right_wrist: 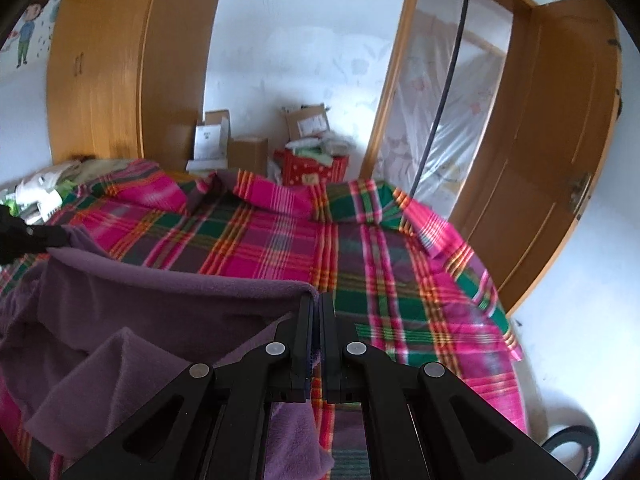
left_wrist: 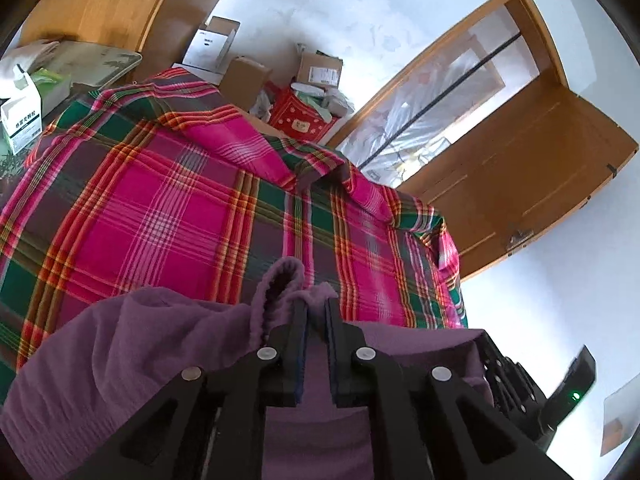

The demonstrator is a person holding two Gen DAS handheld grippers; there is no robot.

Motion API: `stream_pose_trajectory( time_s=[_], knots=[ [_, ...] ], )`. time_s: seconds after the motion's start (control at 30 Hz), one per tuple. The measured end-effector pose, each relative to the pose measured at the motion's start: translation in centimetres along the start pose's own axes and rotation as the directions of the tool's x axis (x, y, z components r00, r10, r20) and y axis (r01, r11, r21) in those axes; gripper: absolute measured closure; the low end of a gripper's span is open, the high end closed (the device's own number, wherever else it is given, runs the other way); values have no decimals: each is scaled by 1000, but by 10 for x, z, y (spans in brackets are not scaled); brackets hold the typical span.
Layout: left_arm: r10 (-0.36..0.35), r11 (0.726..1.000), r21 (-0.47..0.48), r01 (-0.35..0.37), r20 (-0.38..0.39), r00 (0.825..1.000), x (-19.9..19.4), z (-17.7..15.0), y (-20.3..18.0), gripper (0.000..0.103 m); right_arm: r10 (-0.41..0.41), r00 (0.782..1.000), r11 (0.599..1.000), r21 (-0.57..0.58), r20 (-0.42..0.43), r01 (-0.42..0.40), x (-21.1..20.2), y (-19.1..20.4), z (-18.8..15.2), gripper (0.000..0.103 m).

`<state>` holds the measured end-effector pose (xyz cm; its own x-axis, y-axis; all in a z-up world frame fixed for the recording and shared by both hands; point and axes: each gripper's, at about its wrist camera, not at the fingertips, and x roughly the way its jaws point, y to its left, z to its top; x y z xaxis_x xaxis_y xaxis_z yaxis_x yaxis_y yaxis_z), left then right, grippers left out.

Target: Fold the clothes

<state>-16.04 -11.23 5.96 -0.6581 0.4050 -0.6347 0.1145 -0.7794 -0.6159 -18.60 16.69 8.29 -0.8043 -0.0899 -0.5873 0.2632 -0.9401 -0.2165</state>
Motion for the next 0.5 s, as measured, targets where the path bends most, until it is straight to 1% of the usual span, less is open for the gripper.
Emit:
stream_pose_trajectory(
  time_s=[0.07, 0.1, 0.17, 0.27, 0.3, 0.37, 0.43, 0.5],
  knots=[
    [-14, 1000, 6, 14, -18, 1000, -3, 1, 3, 91, -24, 999, 1000, -15, -35, 23, 14, 3, -3, 100],
    [-18, 1000, 11, 18, -22, 1000, -7, 1, 5, 87, -30, 998, 1000, -9, -59, 29, 21, 3, -5, 100],
    [14, 1000, 16, -14, -3, 1000, -16, 1, 8, 81, -26, 995, 999, 18, -92, 28, 31, -1, -8, 100],
    [34, 999, 22, -35, 15, 999, -35, 1, 19, 80, -18, 992, 998, 60, -129, 26, 42, -8, -12, 100],
    [55, 998, 33, -55, 14, 998, -39, 0, 22, 79, -16, 990, 998, 63, -137, 25, 44, -8, -14, 100],
    [89, 994, 67, -90, 13, 996, -46, -4, 24, 78, -16, 988, 998, 61, -155, 25, 47, -8, -14, 100],
    [116, 986, 122, -116, 2, 993, -51, -14, 26, 77, -7, 984, 998, 61, -180, 18, 48, -7, -14, 100],
    [130, 976, 182, -123, -29, 991, -52, -26, 25, 77, 2, 981, 998, 69, -196, 12, 47, -8, -15, 100]
  ],
)
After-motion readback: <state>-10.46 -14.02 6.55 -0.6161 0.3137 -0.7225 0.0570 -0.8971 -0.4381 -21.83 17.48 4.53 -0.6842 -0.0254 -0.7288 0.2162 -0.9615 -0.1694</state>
